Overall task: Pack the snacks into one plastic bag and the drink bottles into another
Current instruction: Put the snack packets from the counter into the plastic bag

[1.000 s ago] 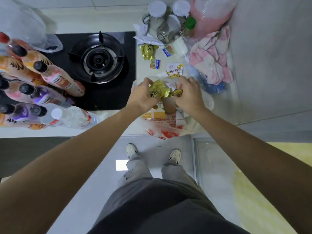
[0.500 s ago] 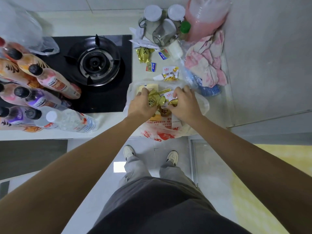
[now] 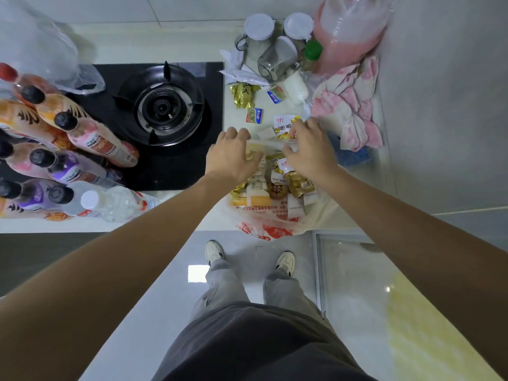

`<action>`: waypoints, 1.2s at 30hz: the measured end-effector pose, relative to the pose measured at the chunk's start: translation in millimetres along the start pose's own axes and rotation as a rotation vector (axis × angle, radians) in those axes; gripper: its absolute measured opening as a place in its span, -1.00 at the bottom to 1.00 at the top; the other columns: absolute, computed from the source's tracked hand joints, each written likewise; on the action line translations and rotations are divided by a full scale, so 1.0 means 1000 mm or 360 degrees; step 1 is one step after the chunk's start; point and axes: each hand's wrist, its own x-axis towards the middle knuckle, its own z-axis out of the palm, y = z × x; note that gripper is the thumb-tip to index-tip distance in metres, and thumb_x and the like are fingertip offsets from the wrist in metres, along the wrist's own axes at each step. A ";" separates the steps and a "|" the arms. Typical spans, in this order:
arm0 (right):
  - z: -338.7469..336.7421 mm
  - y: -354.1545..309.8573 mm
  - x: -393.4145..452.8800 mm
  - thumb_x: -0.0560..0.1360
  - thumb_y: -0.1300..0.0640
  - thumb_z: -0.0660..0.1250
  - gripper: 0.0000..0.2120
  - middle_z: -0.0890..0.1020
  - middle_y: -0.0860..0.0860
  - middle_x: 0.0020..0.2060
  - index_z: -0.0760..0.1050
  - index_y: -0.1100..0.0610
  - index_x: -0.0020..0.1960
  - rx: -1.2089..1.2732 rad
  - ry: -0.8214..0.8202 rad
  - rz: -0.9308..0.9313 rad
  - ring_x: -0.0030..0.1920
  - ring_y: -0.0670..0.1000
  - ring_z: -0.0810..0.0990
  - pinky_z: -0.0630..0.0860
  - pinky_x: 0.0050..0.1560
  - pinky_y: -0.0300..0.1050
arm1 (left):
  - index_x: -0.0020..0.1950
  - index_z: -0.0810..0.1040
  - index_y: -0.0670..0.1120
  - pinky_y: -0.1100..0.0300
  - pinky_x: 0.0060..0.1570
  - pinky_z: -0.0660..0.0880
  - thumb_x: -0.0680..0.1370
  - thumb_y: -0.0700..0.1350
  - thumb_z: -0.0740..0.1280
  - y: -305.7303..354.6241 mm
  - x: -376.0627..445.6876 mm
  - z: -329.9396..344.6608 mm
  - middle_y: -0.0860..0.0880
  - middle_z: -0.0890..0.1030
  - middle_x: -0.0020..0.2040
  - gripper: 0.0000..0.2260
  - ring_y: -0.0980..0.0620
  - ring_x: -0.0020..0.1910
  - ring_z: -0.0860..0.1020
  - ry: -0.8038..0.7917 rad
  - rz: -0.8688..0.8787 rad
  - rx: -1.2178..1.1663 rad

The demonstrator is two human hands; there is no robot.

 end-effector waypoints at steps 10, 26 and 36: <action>0.032 0.023 0.086 0.45 0.06 0.47 -0.50 0.49 0.18 0.23 0.44 0.10 0.35 -0.0067 -0.0289 0.0142 0.29 0.25 0.44 0.47 0.24 0.17 | 0.49 0.40 -0.03 -0.06 0.18 0.49 0.62 0.11 0.27 -0.020 0.101 0.008 -0.11 0.45 0.36 -0.53 -0.16 0.36 0.43 -0.0152 -0.0011 0.0002; 0.057 0.031 0.105 0.45 0.21 0.44 -0.59 0.38 0.17 0.26 0.47 0.12 0.27 -0.0132 -0.0276 -0.0023 0.24 0.27 0.41 0.37 0.13 0.03 | 0.28 0.55 -0.04 -0.02 0.13 0.55 0.47 -0.01 0.53 -0.026 0.153 0.044 -0.07 0.47 0.28 -0.59 -0.14 0.18 0.53 -0.0280 0.0162 0.0001; 0.012 0.025 0.095 0.52 0.17 0.44 -0.79 0.57 0.08 -0.09 0.52 0.17 0.12 -0.0034 -0.0044 0.0051 -0.10 0.12 0.50 0.26 -0.33 -0.09 | 0.31 0.55 -0.04 0.10 -0.03 0.47 0.51 0.02 0.47 -0.020 0.113 0.020 -0.05 0.45 0.18 -0.60 -0.08 0.03 0.54 -0.0138 0.0113 -0.0212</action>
